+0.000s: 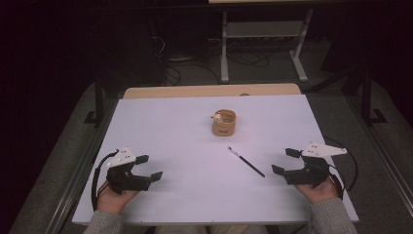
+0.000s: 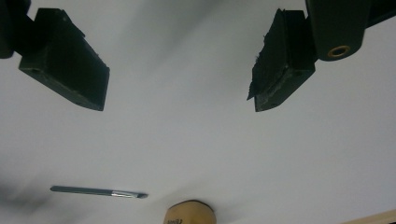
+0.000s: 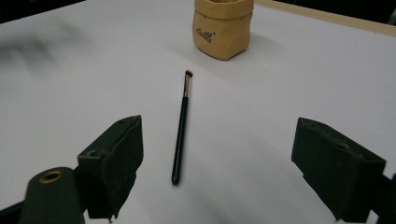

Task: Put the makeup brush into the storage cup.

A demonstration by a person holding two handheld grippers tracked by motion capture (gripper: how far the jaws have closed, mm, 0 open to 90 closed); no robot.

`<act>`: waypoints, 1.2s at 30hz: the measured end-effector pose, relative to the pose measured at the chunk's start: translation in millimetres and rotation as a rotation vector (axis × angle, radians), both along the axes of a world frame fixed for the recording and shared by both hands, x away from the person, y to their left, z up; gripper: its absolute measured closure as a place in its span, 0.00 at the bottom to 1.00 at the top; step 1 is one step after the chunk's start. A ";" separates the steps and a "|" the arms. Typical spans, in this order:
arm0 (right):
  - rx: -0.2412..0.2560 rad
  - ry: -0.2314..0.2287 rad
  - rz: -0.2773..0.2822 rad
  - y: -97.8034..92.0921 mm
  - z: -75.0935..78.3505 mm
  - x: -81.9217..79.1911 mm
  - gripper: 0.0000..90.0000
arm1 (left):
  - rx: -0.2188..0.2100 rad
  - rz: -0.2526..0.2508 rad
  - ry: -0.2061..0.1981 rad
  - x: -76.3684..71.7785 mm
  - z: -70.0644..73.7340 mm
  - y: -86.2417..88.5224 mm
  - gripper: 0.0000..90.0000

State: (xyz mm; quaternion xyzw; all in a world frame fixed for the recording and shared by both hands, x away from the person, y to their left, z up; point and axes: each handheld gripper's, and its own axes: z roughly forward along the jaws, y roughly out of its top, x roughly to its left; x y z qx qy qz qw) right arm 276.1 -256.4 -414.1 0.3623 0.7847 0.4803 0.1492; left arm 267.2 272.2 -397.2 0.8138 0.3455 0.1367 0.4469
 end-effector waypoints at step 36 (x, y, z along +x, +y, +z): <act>-0.090 0.049 0.093 23.9 28.5 16.0 0.20 | 0.012 -0.003 -0.005 3.4 -0.3 -4.4 0.21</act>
